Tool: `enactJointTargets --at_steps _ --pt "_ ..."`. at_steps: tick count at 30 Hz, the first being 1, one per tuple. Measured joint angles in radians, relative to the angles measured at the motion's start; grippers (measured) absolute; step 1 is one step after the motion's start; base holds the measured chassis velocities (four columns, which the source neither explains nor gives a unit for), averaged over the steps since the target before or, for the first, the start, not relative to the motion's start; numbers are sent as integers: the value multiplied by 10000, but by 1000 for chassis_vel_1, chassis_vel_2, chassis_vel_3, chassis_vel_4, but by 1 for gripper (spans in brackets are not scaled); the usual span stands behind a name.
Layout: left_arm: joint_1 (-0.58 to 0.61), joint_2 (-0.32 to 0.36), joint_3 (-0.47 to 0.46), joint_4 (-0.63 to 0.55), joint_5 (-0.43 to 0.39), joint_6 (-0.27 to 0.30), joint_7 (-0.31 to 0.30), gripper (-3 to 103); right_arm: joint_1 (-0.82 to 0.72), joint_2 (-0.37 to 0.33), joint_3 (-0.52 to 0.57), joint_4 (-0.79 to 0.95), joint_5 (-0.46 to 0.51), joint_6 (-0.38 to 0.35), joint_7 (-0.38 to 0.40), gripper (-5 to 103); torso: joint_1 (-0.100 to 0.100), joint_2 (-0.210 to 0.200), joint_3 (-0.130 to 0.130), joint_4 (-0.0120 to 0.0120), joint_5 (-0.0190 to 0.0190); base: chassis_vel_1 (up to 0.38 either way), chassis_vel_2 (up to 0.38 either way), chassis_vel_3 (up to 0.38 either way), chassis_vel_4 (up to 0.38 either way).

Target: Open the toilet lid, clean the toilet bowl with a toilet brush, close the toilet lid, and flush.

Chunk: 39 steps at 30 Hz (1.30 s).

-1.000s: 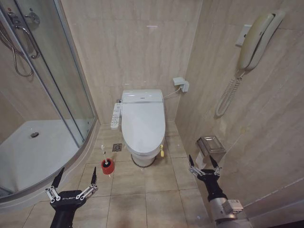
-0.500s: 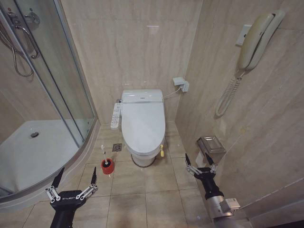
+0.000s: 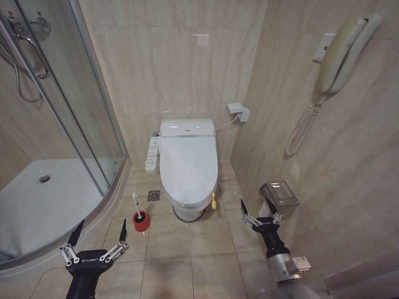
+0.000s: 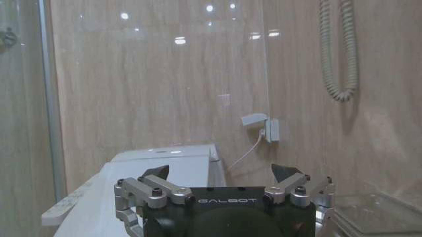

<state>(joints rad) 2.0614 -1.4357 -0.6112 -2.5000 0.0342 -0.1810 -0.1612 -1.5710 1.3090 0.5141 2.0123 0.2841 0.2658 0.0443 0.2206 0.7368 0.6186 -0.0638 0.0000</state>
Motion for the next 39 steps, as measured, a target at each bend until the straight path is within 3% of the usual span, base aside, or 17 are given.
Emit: enactJointTargets --at_steps 19,26,39 --pt "-1 0 0 0 0 0 0 100 -240 285 -306 -681 -166 452 28 100 -3 -1 -1 -2 -2 -95 105 101 -102" --pt "0 0 0 0 0 0 0 100 -110 721 -862 -2496 -749 941 29 100 -3 1 -1 -5 -1 6 -8 -5 7" --pt "0 0 0 0 0 0 0 100 1905 1683 -1364 -6563 -1875 2046 171 100 2 0 1 -1 -1 0 0 0 0"
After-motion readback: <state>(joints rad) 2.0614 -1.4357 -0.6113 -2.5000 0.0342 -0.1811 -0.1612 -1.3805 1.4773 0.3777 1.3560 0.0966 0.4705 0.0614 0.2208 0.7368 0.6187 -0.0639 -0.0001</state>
